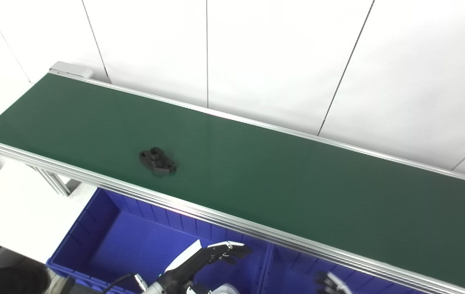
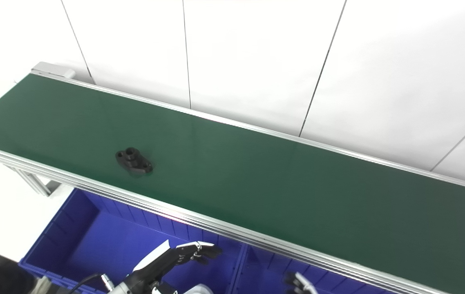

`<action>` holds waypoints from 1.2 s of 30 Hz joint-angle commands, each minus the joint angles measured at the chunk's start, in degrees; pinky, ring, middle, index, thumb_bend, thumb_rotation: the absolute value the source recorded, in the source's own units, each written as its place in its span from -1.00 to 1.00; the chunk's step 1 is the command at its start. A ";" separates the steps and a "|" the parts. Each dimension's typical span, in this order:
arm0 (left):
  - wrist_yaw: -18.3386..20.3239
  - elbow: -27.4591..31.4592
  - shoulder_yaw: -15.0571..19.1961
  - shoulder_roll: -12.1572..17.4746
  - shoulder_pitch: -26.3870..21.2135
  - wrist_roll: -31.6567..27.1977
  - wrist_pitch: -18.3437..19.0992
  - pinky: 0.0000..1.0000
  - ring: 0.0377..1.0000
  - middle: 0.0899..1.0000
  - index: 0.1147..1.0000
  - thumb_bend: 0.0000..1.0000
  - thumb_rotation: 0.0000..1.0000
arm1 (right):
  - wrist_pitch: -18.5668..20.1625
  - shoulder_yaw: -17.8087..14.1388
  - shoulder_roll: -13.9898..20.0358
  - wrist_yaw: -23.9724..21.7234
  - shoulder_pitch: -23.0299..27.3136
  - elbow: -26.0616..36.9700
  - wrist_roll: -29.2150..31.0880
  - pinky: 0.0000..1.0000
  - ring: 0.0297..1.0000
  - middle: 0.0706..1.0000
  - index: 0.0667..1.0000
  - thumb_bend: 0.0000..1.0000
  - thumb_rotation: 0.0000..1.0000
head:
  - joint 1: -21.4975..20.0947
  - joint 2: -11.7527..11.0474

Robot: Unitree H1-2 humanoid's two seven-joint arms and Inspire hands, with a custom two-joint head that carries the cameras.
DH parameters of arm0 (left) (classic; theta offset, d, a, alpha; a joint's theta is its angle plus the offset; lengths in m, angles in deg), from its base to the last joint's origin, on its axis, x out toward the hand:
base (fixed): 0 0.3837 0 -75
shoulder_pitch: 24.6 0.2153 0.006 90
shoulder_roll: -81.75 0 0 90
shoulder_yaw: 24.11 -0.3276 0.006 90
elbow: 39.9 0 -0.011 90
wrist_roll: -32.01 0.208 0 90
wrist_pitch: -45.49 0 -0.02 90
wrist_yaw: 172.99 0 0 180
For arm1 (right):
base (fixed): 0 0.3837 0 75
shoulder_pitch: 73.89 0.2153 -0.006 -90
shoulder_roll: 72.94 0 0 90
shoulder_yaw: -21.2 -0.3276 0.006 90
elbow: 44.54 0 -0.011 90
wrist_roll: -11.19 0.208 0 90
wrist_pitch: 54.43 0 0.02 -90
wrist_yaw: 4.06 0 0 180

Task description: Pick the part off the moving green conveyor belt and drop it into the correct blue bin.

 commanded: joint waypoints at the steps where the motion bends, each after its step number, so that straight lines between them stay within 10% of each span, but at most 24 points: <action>1: -1.12 0.46 -0.09 0.58 -0.45 0.01 -1.52 0.47 0.59 0.63 0.53 0.57 -0.59 | -2.24 -0.60 -0.38 -0.19 1.64 3.76 1.56 0.14 0.40 0.49 0.56 0.21 -0.94 | -0.60 0.20; 18: 0.39 0.36 0.73 1.52 -0.93 -2.74 -1.52 0.43 0.54 0.64 0.53 0.57 -0.67 | 5.79 -3.05 -2.07 -4.98 16.03 13.38 -1.25 0.10 0.38 0.51 0.58 0.24 -0.44 | -12.69 2.71; 36: 5.11 2.07 4.77 2.10 0.15 -4.87 -1.51 0.57 0.64 0.74 0.64 0.38 -0.73 | 17.38 2.08 -4.90 -12.80 28.57 11.02 -10.25 0.26 0.47 0.58 0.67 0.33 -0.33 | -18.97 7.95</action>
